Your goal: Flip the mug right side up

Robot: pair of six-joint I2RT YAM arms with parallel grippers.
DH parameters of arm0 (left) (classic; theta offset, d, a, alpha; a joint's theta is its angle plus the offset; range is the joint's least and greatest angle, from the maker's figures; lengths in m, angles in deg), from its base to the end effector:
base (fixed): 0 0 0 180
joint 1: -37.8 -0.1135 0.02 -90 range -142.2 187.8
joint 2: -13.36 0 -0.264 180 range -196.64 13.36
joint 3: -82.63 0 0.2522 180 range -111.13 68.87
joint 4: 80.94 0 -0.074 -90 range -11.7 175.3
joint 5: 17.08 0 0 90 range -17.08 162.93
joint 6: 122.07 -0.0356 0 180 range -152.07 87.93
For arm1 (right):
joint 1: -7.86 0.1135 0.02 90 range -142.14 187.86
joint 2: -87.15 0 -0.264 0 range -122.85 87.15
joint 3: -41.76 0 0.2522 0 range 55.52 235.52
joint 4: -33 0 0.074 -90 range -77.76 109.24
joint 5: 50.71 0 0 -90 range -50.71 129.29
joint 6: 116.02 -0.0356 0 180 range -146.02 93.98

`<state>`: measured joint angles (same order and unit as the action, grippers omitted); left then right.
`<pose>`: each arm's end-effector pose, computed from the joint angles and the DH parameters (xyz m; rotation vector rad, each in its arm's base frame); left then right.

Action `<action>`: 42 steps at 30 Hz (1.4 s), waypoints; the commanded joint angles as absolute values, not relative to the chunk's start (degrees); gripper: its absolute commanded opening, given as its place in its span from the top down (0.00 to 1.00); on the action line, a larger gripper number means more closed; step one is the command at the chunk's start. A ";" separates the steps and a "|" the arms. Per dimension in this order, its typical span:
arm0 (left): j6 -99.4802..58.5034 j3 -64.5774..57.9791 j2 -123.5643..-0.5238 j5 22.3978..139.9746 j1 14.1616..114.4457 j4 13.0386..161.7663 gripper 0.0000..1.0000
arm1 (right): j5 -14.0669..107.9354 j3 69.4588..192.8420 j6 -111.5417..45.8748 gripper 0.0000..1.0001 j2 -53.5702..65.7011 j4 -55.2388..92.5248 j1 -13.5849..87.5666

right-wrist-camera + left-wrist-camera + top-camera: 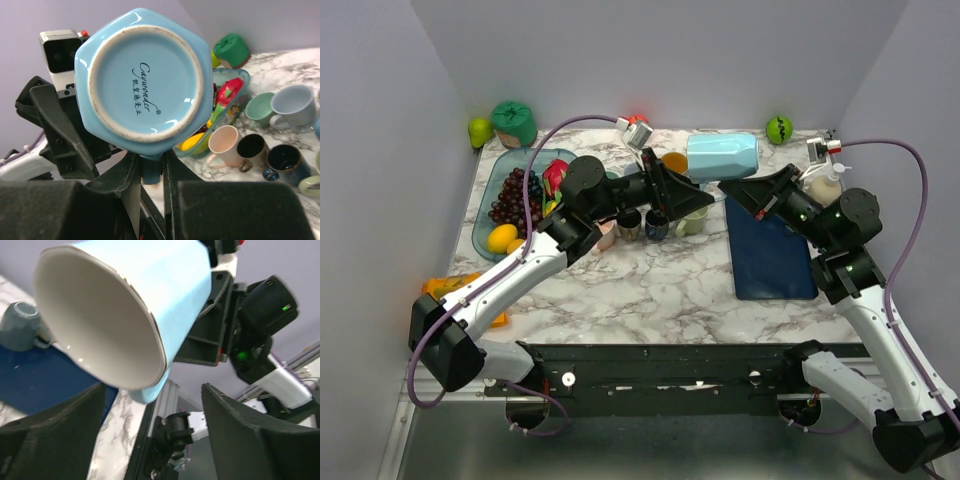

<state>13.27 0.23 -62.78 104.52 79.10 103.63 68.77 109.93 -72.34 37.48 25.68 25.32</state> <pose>0.2205 -0.2186 0.4169 0.4714 1.5541 -1.5913 0.1772 0.0741 0.4151 -0.0885 1.5240 1.2595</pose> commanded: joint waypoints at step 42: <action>10.59 -3.20 -60.82 87.98 79.29 97.71 1.00 | 56.70 106.85 -70.24 0.34 40.03 21.44 33.00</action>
<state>20.84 -0.82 -64.83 98.73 79.56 107.47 60.51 105.95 -75.95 38.59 30.57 32.46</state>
